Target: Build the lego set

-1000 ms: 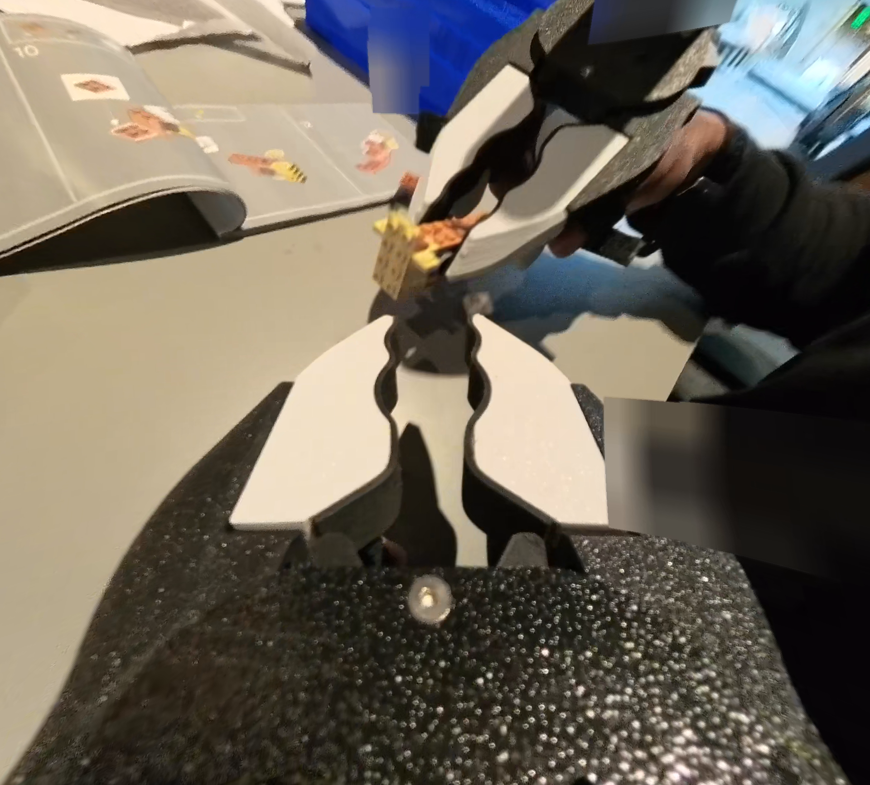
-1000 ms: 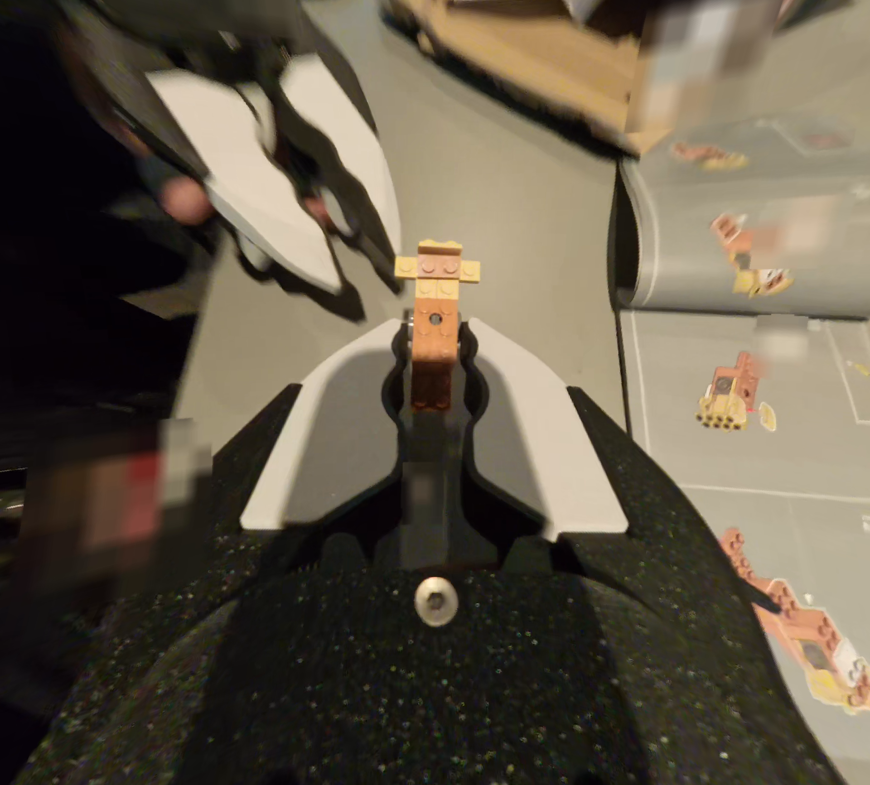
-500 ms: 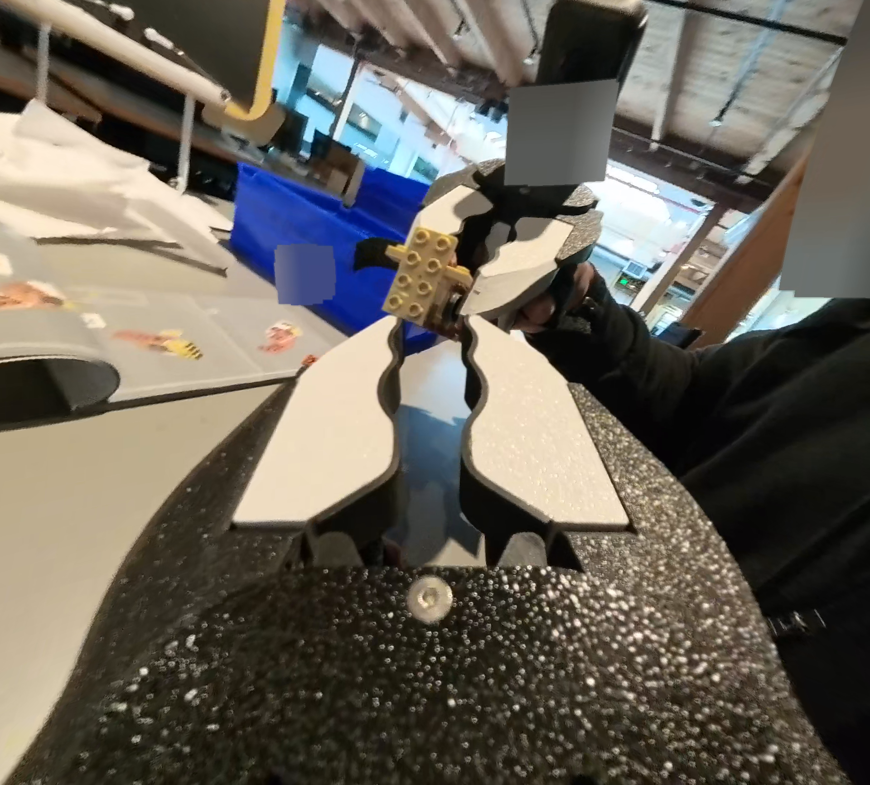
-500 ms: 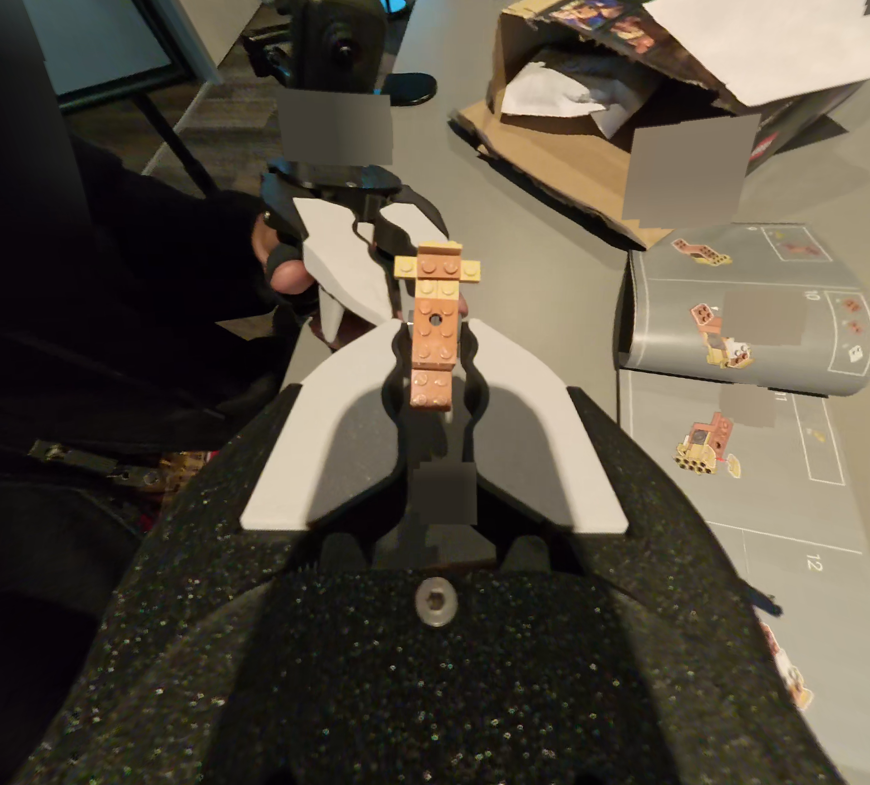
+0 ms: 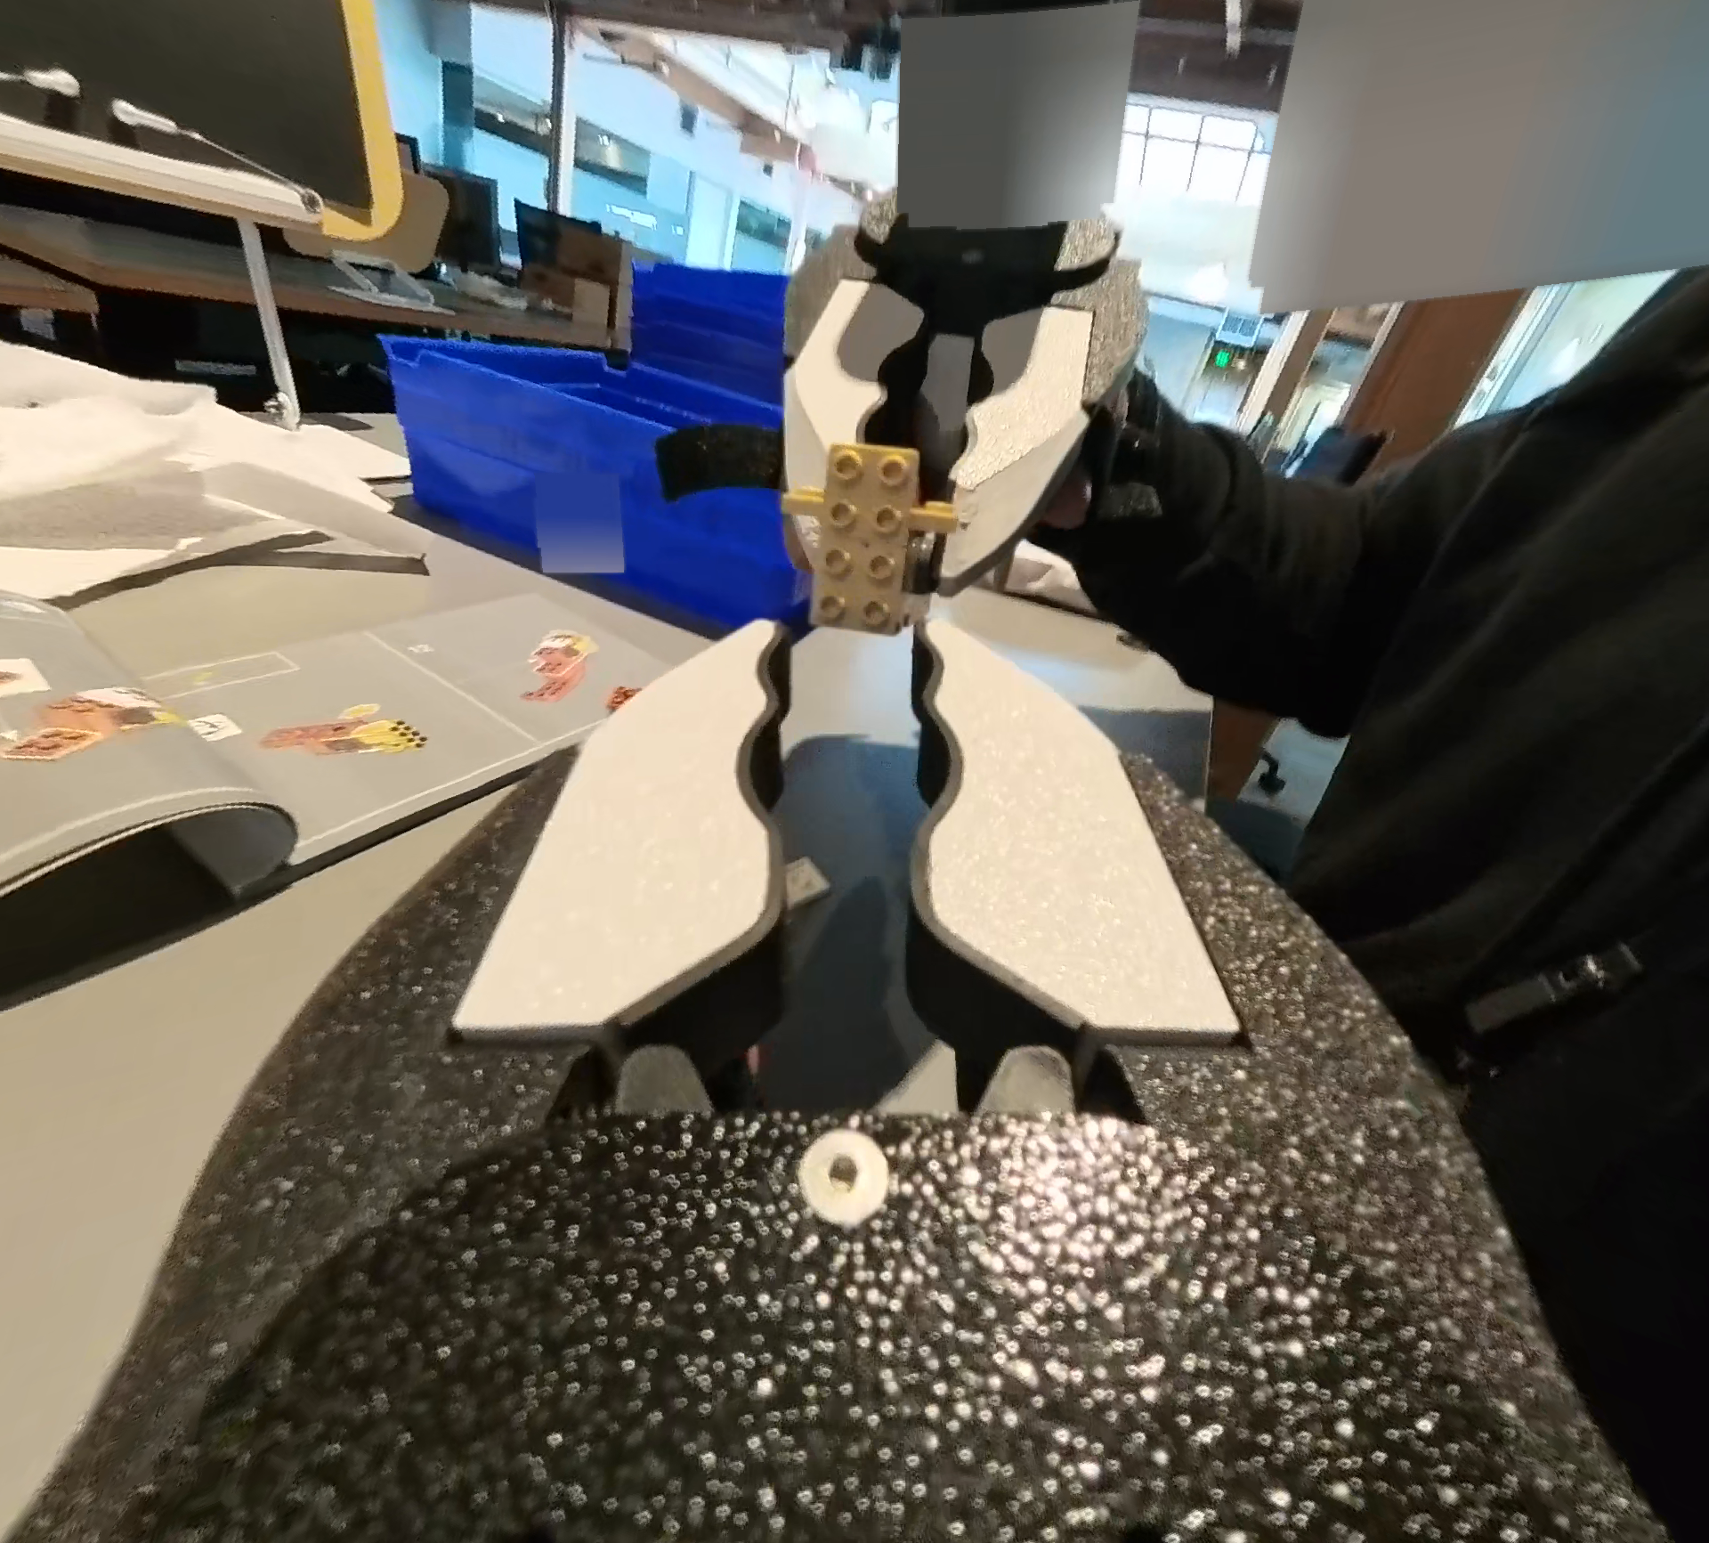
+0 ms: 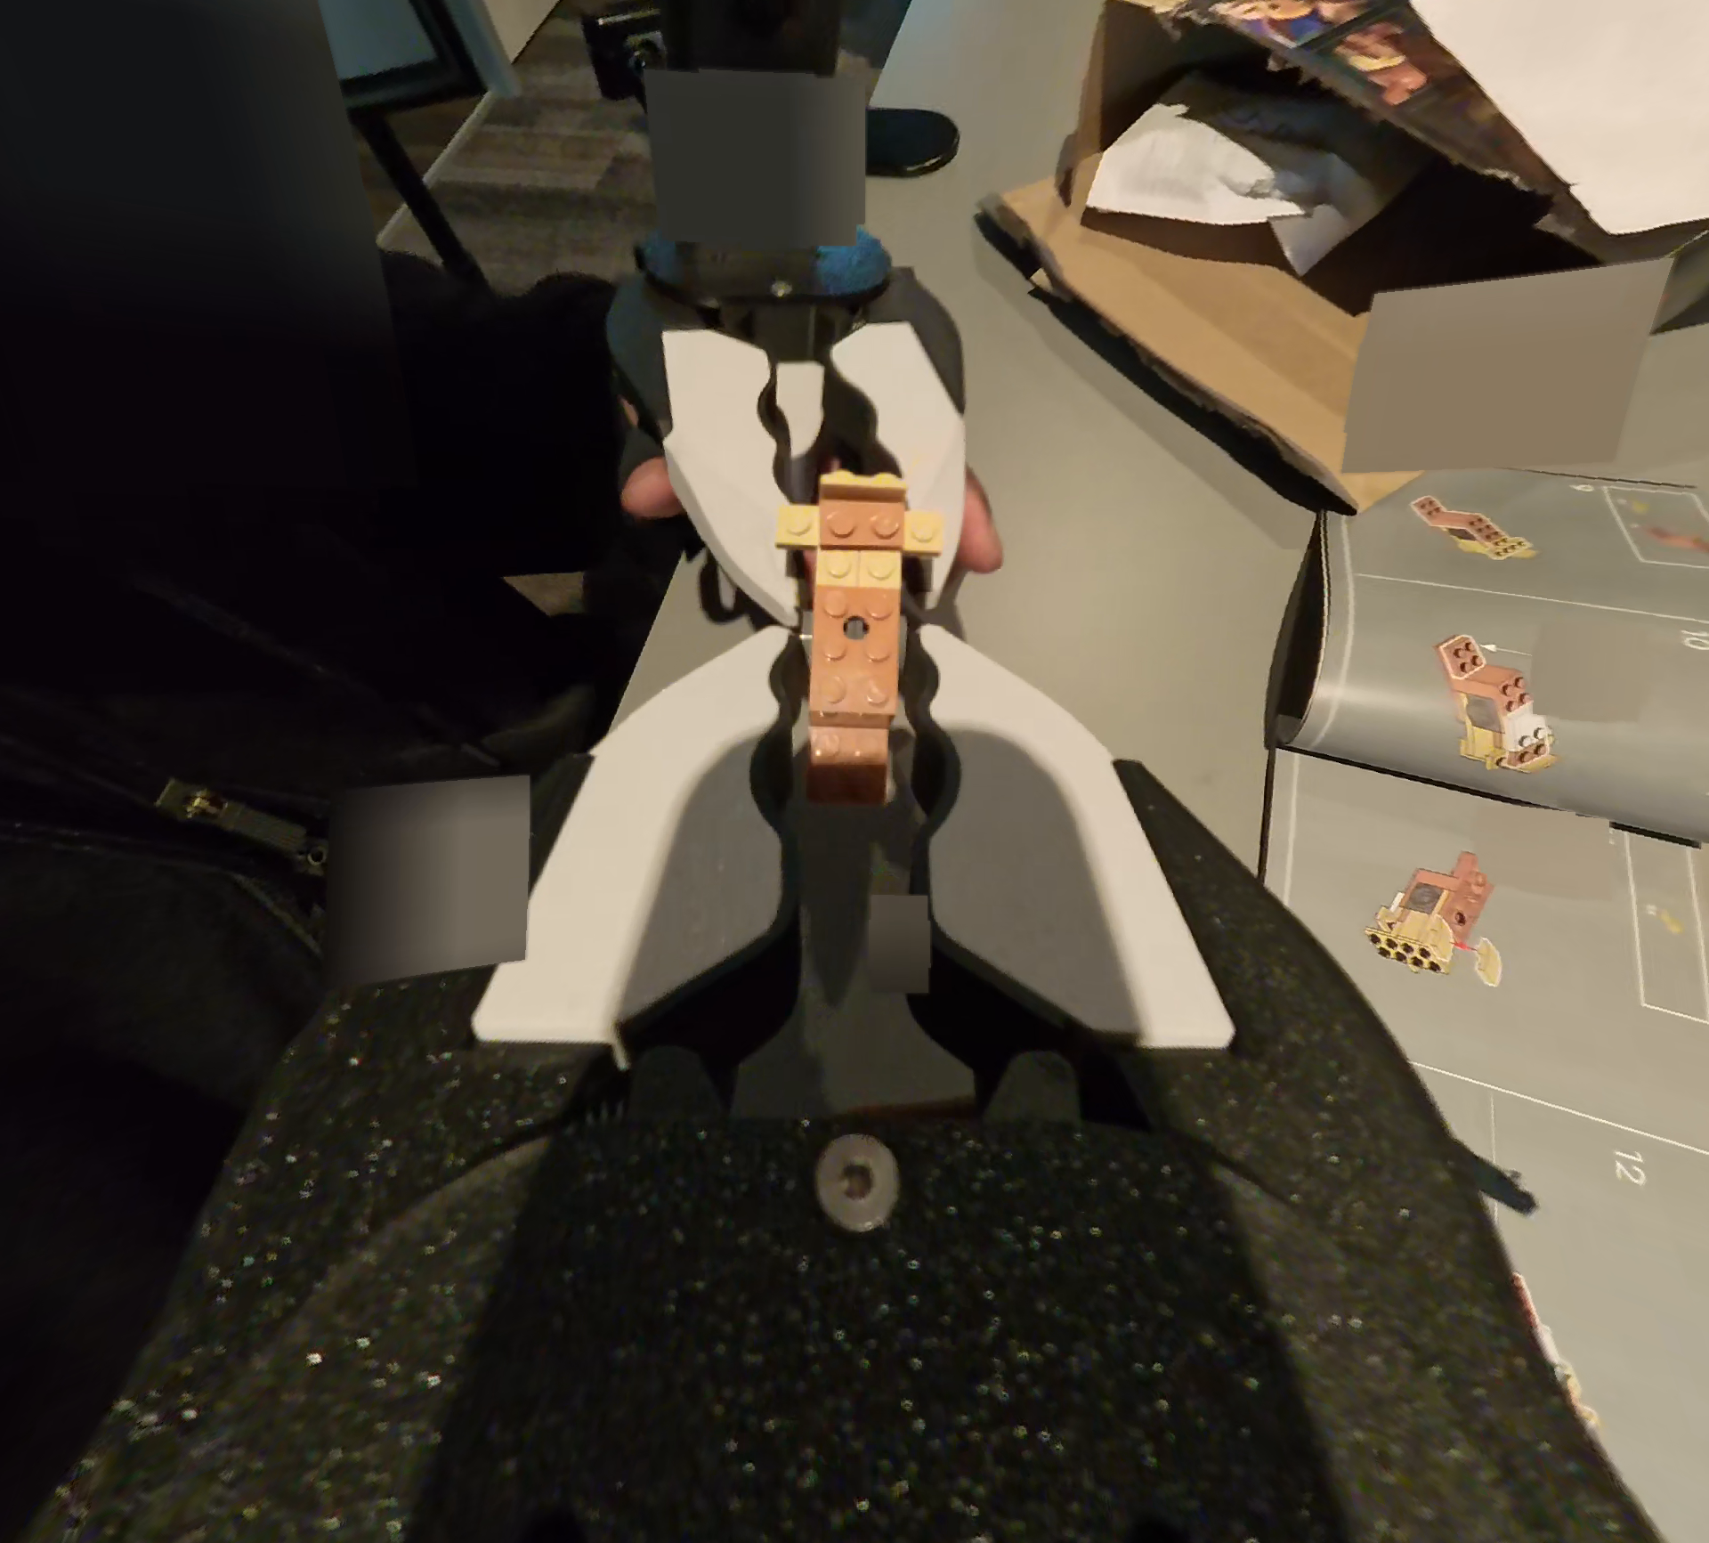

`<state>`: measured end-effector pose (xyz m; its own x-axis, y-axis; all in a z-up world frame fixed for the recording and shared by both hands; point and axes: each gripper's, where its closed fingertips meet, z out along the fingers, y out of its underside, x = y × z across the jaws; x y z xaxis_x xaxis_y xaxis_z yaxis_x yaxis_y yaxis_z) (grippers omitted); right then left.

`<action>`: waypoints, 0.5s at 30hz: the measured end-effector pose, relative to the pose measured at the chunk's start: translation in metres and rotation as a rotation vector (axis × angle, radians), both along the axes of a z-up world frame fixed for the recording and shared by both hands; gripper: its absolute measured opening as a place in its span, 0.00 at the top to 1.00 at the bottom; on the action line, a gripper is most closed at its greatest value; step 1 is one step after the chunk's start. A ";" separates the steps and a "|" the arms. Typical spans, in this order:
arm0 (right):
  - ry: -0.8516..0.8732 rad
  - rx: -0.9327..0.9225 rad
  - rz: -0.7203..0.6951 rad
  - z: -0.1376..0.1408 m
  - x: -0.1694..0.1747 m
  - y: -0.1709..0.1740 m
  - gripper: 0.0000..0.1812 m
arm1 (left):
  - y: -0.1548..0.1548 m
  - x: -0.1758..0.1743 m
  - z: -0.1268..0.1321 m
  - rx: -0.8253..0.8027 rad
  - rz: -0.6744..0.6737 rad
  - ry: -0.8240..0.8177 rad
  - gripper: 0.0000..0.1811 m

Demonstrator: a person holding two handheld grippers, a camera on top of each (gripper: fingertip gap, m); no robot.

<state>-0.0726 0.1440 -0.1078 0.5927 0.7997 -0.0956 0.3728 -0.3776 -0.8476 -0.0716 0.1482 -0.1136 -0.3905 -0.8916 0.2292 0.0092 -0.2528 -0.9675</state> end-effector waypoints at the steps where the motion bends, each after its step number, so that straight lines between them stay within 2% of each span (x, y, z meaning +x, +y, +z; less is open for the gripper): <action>1: -0.002 -0.002 0.006 -0.001 0.000 0.000 0.89 | 0.001 -0.001 0.000 0.010 -0.006 0.006 0.86; 9: -0.052 -0.023 0.056 -0.006 -0.003 -0.003 0.88 | -0.006 -0.007 -0.004 0.145 -0.070 0.050 0.86; 15: -0.086 -0.036 0.087 -0.009 -0.004 -0.006 0.88 | -0.005 -0.011 -0.005 0.185 -0.098 0.073 0.87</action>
